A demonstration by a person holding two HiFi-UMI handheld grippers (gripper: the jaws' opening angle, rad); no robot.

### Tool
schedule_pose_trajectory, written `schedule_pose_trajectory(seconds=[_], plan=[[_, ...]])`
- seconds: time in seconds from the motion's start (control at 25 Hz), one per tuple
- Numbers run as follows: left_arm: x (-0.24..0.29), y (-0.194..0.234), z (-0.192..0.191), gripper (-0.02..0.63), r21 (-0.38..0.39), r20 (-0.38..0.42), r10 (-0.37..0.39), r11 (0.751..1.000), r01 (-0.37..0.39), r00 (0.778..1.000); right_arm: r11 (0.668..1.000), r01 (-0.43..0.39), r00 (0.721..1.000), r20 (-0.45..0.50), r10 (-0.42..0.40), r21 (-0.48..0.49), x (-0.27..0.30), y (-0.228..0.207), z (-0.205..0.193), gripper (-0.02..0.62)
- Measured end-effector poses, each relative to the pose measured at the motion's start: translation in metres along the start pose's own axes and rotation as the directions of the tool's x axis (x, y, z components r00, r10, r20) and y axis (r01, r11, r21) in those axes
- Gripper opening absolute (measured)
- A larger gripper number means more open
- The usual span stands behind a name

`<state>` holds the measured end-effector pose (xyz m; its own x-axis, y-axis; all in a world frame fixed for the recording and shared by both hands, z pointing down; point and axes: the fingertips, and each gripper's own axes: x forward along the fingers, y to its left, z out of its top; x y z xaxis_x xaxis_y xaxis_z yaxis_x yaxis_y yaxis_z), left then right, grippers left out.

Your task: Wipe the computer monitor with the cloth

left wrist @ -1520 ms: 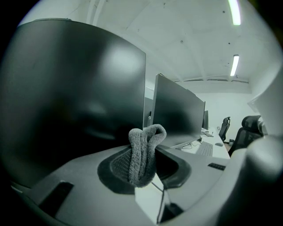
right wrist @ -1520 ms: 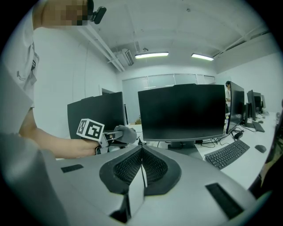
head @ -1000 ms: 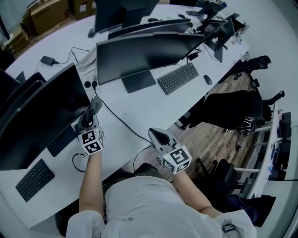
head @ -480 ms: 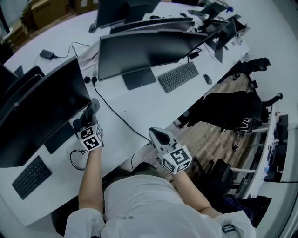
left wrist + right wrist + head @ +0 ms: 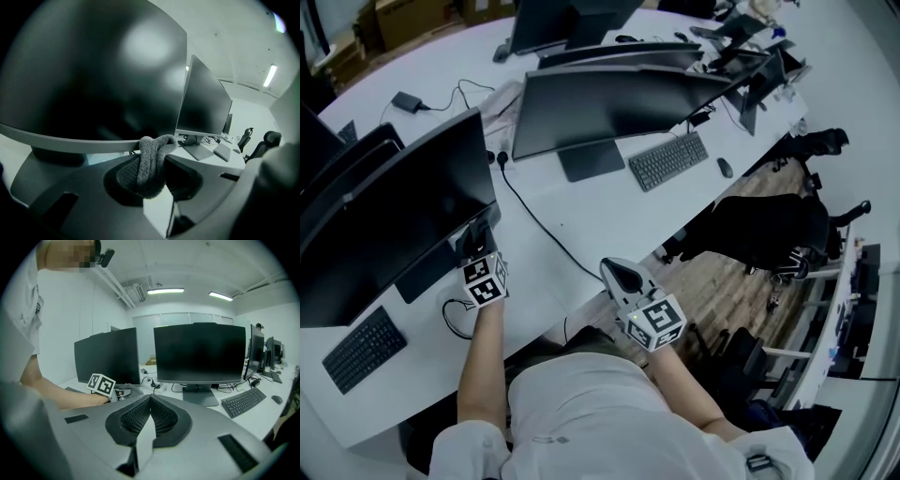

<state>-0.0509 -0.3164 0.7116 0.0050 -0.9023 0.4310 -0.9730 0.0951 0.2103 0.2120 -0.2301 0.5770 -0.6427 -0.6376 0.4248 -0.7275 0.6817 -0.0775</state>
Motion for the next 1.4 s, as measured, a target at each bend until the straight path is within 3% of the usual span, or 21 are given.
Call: schedule_pose_trajectory(seconds=[0.68,1.4], plan=[[-0.043,0.054,0.01,0.1,0.035,-0.01,-0.006,0.999,0.006,1.0,0.996,-0.084,0.996,-0.009,0.084,-0.023,0.034,0.068,0.018,0.009],[-0.084,0.106,0.006,0.097,-0.008,-0.01,-0.048,0.999,0.048,0.999,0.991,-0.131,0.991,-0.034,0.129,-0.041,0.064,0.144,0.027,0.009]])
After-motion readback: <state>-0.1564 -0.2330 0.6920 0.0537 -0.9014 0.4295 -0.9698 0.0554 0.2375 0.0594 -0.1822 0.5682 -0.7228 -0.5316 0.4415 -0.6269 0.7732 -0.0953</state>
